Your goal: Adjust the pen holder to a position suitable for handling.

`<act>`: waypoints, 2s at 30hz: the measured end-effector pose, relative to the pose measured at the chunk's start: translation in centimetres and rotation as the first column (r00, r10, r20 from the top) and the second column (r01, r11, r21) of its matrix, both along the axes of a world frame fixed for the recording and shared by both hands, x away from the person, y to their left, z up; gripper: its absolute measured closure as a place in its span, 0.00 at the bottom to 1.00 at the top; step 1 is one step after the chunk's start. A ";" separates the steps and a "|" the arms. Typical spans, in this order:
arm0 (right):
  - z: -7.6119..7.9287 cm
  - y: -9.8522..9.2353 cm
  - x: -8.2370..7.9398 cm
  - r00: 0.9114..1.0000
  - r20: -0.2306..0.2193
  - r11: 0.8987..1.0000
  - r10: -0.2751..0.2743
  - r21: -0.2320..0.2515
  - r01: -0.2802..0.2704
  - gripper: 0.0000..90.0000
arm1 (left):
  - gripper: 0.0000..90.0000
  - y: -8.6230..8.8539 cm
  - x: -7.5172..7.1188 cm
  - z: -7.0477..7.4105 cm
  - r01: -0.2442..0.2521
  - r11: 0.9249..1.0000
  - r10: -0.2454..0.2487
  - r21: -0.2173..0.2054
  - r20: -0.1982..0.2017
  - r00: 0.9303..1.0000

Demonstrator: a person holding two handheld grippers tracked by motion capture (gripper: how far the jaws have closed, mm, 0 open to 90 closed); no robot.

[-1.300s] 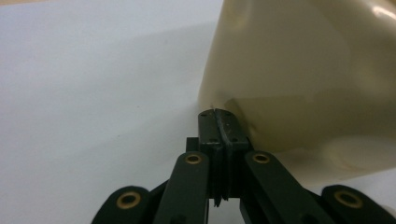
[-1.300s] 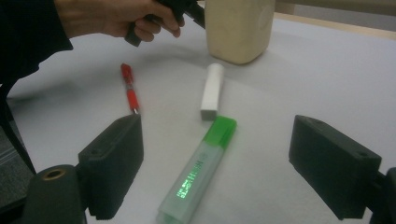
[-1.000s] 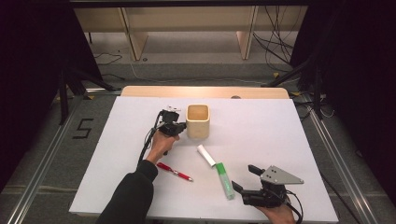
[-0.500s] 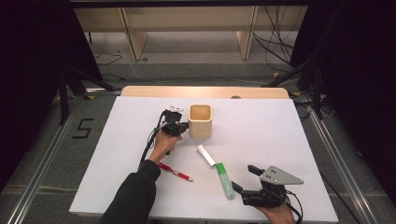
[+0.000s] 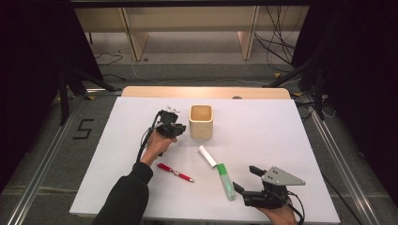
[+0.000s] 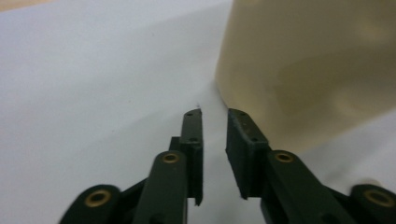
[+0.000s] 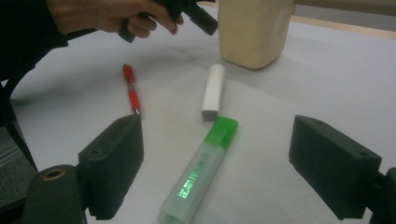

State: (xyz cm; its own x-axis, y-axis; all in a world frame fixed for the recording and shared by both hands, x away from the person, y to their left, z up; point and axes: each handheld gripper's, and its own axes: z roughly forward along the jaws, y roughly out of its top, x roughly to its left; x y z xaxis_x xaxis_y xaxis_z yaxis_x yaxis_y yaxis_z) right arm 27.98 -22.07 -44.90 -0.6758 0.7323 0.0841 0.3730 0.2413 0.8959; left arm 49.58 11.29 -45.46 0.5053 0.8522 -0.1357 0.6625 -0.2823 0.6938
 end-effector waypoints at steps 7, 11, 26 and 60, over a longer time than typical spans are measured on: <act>0.0 0.1 -0.1 1.000 -0.002 1.000 0.001 -0.006 -0.001 0.21 | 0.51 0.5 -2.9 1.6 0.106 0.992 -0.106 0.066 -0.011 0.994; 0.0 0.1 0.0 1.000 -0.001 1.000 0.000 -0.005 0.000 0.21 | 0.44 1.2 -4.6 2.2 0.161 0.986 -0.161 0.036 -0.001 0.987; 0.0 0.1 -0.1 1.000 0.000 1.000 0.004 -0.005 -0.004 0.21 | 0.33 2.6 -8.3 2.7 0.312 0.939 -0.308 0.147 -0.051 0.950; -0.2 0.3 -0.1 1.000 -0.012 1.000 0.010 -0.016 -0.010 0.21 | 0.28 1.1 -10.8 1.6 0.542 0.779 -0.507 0.315 -0.191 0.840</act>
